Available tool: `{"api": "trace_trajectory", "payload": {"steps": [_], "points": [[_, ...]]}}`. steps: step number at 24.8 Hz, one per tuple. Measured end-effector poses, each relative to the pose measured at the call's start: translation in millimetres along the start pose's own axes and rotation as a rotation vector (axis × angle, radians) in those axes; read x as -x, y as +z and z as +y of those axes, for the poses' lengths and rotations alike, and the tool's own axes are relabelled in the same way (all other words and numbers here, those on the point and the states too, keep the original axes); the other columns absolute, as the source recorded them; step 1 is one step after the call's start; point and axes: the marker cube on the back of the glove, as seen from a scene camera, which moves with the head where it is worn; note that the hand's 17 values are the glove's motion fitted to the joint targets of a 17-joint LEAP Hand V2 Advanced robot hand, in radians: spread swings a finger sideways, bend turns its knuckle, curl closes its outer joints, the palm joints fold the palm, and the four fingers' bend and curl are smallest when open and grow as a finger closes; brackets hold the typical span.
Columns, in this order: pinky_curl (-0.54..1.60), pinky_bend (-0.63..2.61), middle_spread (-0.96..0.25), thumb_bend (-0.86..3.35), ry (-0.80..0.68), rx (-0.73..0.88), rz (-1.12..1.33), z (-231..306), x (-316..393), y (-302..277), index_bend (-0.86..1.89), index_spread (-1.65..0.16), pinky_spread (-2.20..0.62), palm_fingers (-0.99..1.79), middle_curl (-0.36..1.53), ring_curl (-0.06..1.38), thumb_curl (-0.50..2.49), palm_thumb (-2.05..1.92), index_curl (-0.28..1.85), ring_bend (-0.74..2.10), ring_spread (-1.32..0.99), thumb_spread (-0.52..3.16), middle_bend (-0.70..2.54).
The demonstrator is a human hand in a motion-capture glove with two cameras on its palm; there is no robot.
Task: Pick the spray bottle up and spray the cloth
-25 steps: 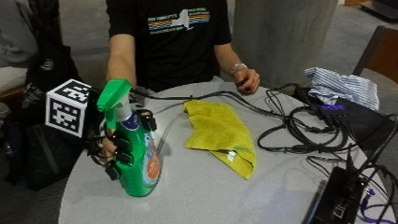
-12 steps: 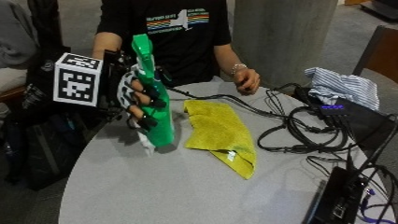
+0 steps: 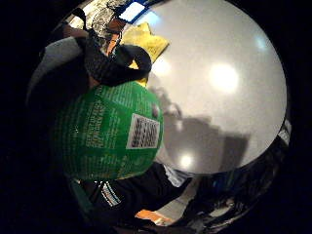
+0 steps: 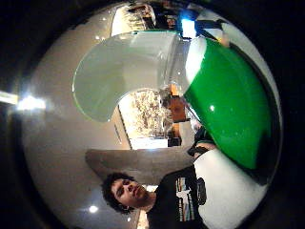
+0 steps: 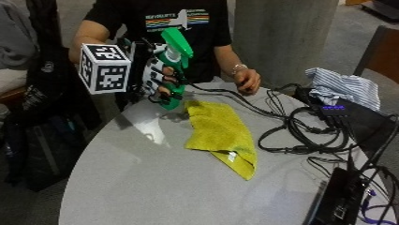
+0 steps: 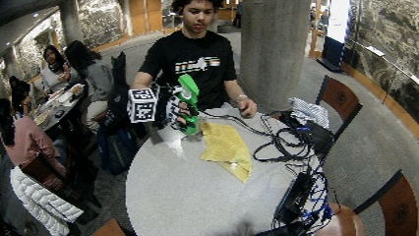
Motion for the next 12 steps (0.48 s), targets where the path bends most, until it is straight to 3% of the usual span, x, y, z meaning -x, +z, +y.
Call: {"api": "trace_trajectory", "payload": {"steps": [12], "points": [[0.28,0.53,-0.04,-0.03,0.21,0.175,0.077,17,-1,10,0.14,-0.2,0.3,0.94,0.44,0.33,0.66,0.99,0.4,0.22,0.12,0.6,0.28]]}}
